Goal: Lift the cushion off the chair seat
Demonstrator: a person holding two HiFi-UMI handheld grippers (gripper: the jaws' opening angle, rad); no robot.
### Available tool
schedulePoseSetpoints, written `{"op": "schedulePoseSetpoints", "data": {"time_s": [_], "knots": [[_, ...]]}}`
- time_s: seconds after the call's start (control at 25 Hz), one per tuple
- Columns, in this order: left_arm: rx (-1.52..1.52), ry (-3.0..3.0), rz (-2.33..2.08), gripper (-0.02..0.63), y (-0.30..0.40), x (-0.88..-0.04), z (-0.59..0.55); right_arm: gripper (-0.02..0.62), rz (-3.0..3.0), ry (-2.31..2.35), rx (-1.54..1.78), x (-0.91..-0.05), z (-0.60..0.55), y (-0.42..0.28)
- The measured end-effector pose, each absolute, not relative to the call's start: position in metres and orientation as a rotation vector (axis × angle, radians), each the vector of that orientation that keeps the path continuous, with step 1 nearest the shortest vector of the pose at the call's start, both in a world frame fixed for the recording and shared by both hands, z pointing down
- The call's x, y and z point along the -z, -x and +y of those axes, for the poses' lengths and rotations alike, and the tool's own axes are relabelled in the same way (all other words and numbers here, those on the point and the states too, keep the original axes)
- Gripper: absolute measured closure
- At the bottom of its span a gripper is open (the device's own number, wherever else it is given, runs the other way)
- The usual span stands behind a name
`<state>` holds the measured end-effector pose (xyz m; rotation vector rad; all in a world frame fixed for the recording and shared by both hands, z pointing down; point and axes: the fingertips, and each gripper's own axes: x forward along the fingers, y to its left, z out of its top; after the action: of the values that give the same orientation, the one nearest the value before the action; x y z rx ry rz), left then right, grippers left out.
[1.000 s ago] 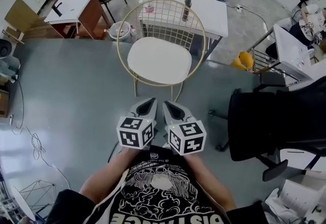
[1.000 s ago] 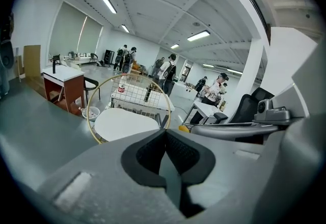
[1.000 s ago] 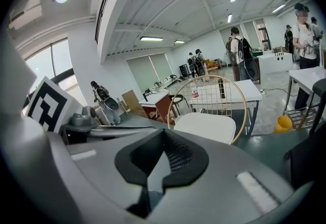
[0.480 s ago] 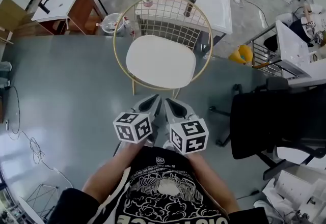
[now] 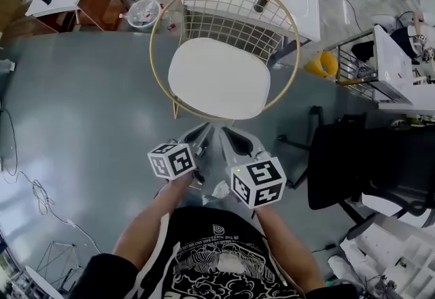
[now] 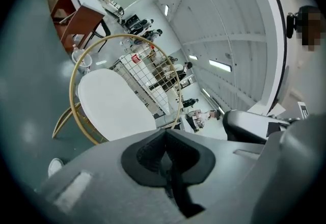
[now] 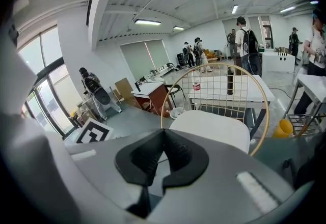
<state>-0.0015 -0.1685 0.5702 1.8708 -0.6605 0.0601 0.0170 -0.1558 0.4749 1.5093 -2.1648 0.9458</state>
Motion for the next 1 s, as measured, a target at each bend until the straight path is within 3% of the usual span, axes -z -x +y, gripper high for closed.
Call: {"op": "schedulePoseSetpoints", "data": {"time_s": [0.36,0.4,0.6,0.68,1.0], "knots": [[-0.003,-1.714,-0.61,0.602,-0.009,-0.633,-0.179,0.597,-2.127,-1.517,-0.97,-0.494,-0.176,-0.032],[0.001,-1.691,-0.602,0.564,-0.008,-0.643,-0.18,0.597,-2.115,-1.526,-0.978,-0.496,-0.178,-0.033],[-0.026,-1.625,-0.544,0.546,-0.002,-0.685,-0.172,0.597,-2.05,-1.556,-0.996,-0.511,-0.176,-0.038],[-0.053,-1.613,-0.506,0.494,-0.007,-0.697,-0.163,0.597,-2.024,-1.567,-1.014,-0.518,-0.171,-0.045],[-0.042,-1.494,-0.444,0.388,-0.015,-0.729,-0.168,0.597,-1.956,-1.591,-1.106,-0.542,-0.165,-0.049]]}}
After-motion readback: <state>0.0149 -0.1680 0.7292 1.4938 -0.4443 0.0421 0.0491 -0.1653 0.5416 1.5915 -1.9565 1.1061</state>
